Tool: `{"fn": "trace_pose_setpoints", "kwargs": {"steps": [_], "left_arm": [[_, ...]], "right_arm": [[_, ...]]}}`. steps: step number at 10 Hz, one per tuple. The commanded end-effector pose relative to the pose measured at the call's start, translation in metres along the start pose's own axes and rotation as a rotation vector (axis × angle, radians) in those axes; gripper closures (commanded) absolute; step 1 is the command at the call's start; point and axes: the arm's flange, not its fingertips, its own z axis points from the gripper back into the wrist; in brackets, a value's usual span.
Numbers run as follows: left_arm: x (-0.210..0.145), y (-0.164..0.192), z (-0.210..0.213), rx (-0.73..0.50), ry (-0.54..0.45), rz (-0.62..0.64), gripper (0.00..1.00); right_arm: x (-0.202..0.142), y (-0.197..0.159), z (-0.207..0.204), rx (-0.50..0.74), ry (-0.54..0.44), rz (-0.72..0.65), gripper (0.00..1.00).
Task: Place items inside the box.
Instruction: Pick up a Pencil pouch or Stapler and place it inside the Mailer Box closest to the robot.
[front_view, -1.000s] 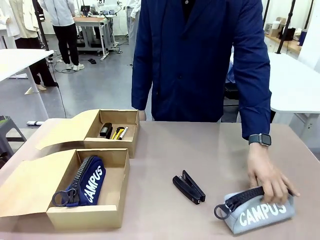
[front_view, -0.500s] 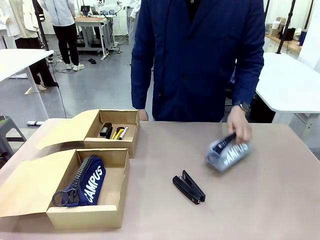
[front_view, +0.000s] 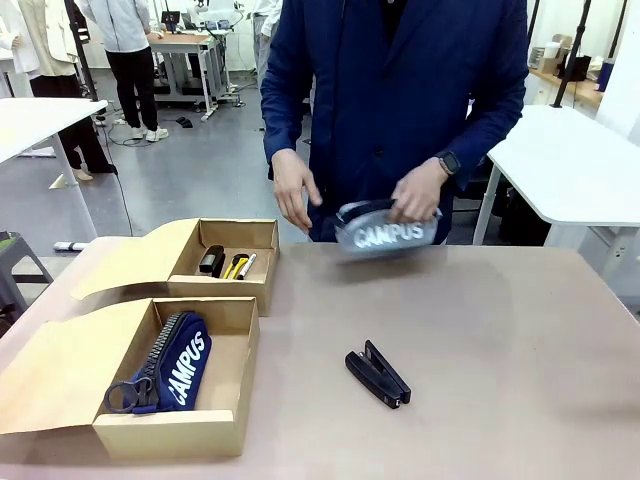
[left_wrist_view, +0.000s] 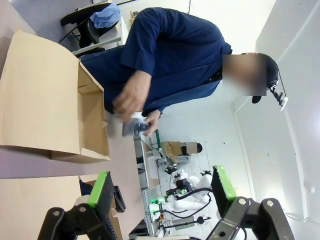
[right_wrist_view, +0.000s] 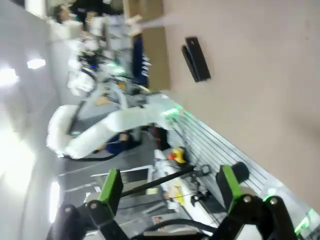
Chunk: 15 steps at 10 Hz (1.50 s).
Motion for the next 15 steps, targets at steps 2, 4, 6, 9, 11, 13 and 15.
{"fn": "trace_pose_setpoints", "kwargs": {"steps": [2,4,6,9,11,13,15], "left_arm": [[-0.003,-0.001,0.002,-0.008,0.008,-0.016,0.00],[-0.003,-0.001,0.002,-0.008,0.008,-0.016,0.00],[-0.003,-0.001,0.002,-0.008,0.008,-0.016,0.00],[-0.003,-0.001,0.002,-0.008,0.008,-0.016,0.00],[-0.003,-0.001,0.002,-0.008,0.008,-0.016,0.00],[-0.003,-0.001,0.002,-0.008,0.008,-0.016,0.00],[-0.003,-0.001,0.002,-0.008,0.008,-0.016,0.00]], "right_arm": [[0.020,0.095,-0.115,-0.389,0.127,0.077,0.00],[0.024,0.135,-0.188,-0.599,0.121,0.133,0.00],[0.026,0.148,-0.266,-0.788,0.007,0.211,0.00],[0.012,0.157,-0.248,-0.673,0.106,0.218,0.00],[0.013,0.156,-0.265,-0.696,0.086,0.273,0.00],[0.020,0.187,-0.328,-0.911,0.037,0.186,0.00],[0.029,0.191,-0.353,-0.963,-0.014,0.020,0.00]]}}
